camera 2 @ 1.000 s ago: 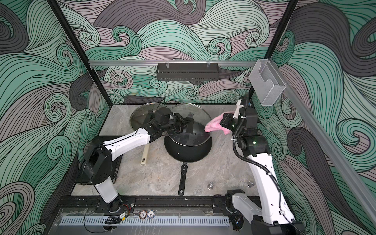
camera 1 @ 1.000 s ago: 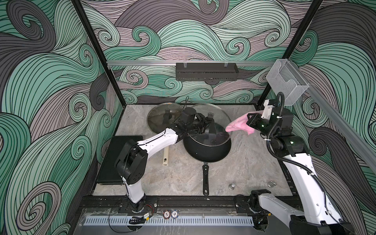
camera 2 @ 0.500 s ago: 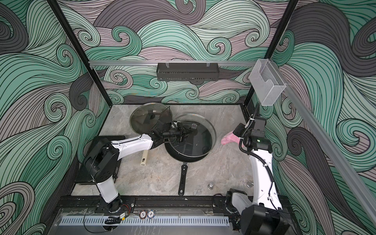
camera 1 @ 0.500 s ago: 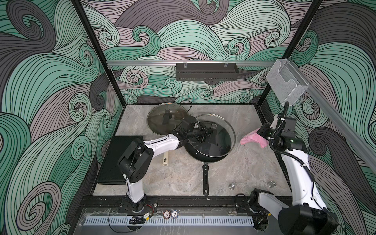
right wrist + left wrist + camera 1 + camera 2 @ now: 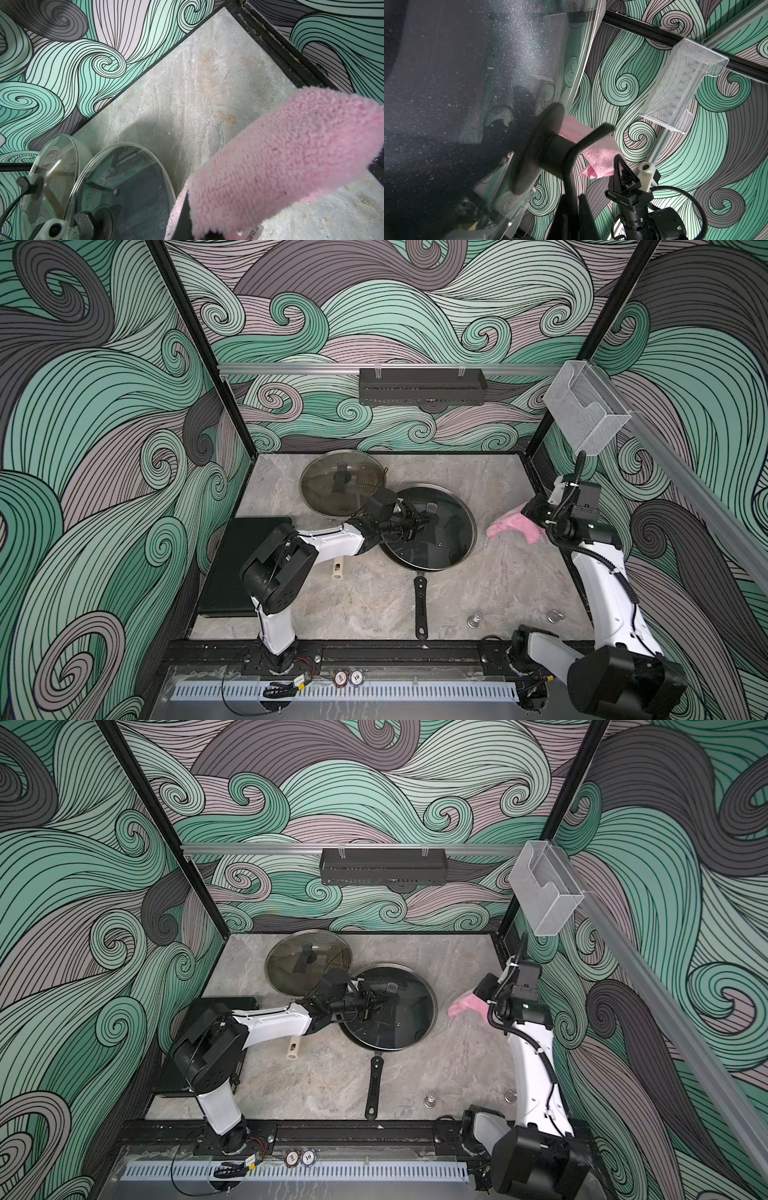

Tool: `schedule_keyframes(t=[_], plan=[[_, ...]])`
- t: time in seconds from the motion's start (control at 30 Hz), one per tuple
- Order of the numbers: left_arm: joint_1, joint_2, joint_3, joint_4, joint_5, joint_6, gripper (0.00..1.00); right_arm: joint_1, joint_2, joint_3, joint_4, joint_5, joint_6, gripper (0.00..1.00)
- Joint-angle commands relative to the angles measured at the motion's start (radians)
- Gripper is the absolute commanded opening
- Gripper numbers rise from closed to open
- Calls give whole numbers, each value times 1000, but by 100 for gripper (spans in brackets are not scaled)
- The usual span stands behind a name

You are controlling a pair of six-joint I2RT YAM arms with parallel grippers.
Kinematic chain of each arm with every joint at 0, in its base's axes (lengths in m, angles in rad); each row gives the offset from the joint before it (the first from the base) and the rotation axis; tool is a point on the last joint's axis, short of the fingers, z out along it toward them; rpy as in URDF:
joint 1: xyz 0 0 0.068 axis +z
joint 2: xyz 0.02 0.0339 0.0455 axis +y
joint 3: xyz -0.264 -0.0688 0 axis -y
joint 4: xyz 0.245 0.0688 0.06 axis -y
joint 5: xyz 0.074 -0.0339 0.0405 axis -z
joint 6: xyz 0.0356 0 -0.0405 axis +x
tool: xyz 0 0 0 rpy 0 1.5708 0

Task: Wipe the pot lid with a cloth
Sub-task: Place the cleaning item at the center of the board.

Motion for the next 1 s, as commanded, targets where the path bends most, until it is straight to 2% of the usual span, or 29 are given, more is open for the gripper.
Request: schedule_keyframes(t=[0.0,0.13,0.3,0.43,0.53,0.67,0.77,0.87,0.97], plan=[[14,-80,12,126,-75,59,0,-6,-15,-20,27,-34,6,0],[10,-39,-24,255,-79,-8,0,-5,-10,-26,28,-36,6,0],[14,-78,-45,262,-135,-14,0,-6,-14,-32,30,-35,8,0],[15,-93,-19,206,-131,17,0,-6,-12,-42,40,-43,12,0],[11,-94,-61,249,-158,-17,0,-5,-11,-43,43,-48,10,0],[10,-99,-71,203,-153,-55,0,-6,-17,-42,40,-43,0,0],[-4,-59,-67,300,-145,-99,0,-6,-17,-44,42,-42,-1,0],[-24,-51,-14,249,-126,-90,0,-5,-11,-44,44,-43,-2,0],[-41,-44,-22,268,-130,-153,0,-5,-17,-47,46,-39,-1,0]])
